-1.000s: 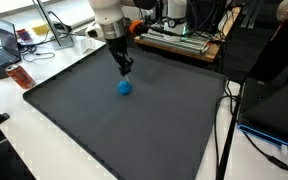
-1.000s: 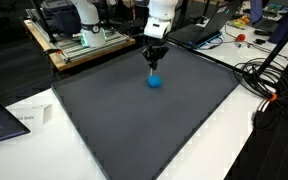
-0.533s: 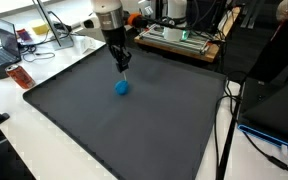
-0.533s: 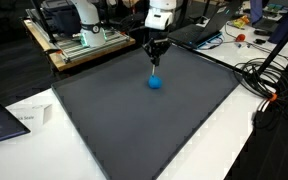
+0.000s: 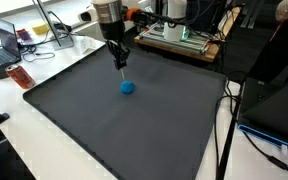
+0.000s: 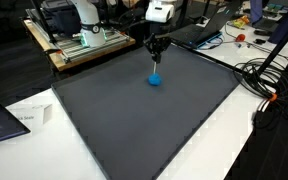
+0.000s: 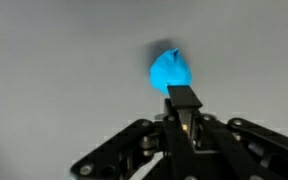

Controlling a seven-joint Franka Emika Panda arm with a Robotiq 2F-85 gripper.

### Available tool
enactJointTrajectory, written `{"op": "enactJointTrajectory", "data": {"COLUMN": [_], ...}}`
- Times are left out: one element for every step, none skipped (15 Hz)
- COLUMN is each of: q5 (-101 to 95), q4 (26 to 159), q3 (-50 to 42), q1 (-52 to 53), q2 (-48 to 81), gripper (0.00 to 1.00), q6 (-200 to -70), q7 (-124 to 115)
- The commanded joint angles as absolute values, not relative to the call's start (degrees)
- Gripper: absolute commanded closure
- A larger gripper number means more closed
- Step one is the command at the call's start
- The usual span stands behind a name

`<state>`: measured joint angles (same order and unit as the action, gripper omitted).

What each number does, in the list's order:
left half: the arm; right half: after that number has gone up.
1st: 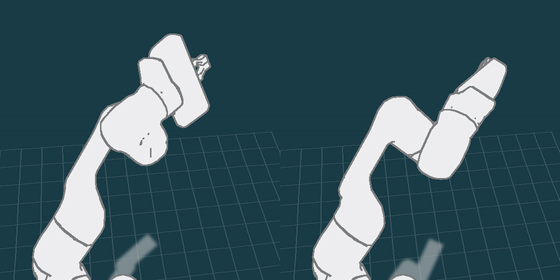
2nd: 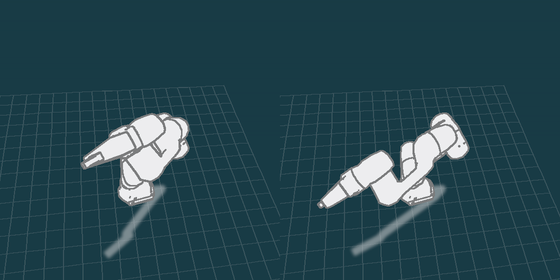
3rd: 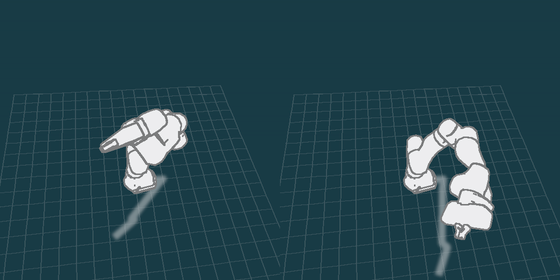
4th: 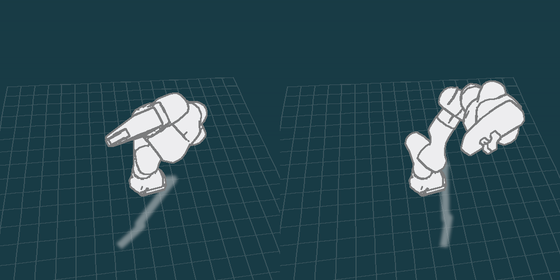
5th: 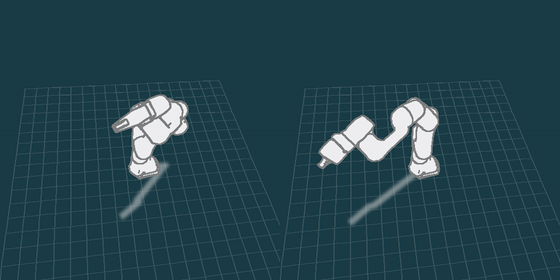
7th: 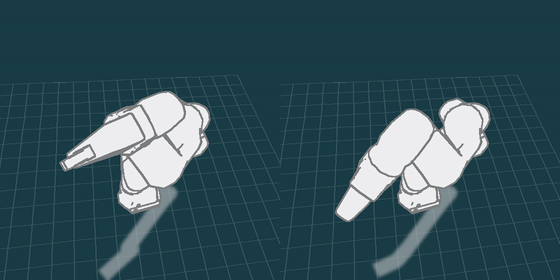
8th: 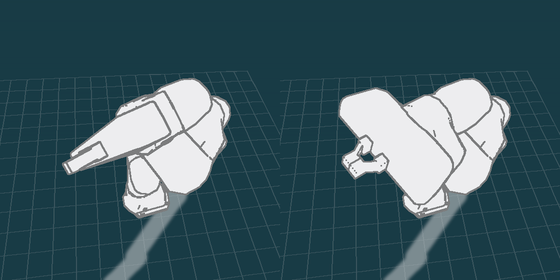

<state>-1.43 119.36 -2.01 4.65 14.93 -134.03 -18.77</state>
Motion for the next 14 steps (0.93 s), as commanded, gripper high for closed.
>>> {"op": "enactJointTrajectory", "data": {"q5": [-2.67, -2.48, -1.97, -2.56, -3.43, -3.22, -3.61, -4.00, -5.39, -6.57, -8.50, -10.39, -12.12, -14.01], "q4": [119.06, 118.86, 118.70, 118.62, 118.60, 118.45, 118.42, 118.31, 118.35, 118.28, 118.20, 118.10, 117.97, 117.87], "q3": [-1.94, -1.92, -1.76, -1.96, -2.22, -2.05, -1.97, -1.90, -1.97, -1.85, -1.83, -1.78, -1.65, -1.52], "q1": [4.85, 4.77, 4.62, 4.80, 5.09, 5.13, 5.40, 5.68, 6.32, 6.95, 7.85, 8.76, 9.61, 10.57], "q2": [13.33, 13.24, 13.08, 13.03, 13.05, 13.04, 13.10, 13.17, 13.22, 13.31, 13.45, 13.53, 13.57, 13.61], "gripper": [0.97, 0.97, 0.97, 0.97, 0.97, 0.97, 0.97, 0.97, 0.97, 0.97, 0.97, 0.97, 0.97, 0.97], "q6": [-131.32, -130.72, -130.35, -130.99, -131.91, -131.80, -132.37, -132.50, -132.69, -132.23, -131.96, -131.98, -131.61, -131.53], "q7": [-20.19, -20.24, -19.90, -20.85, -22.23, -22.43, -23.19, -23.90, -25.32, -26.25, -27.90, -29.44, -30.80, -32.42]}}
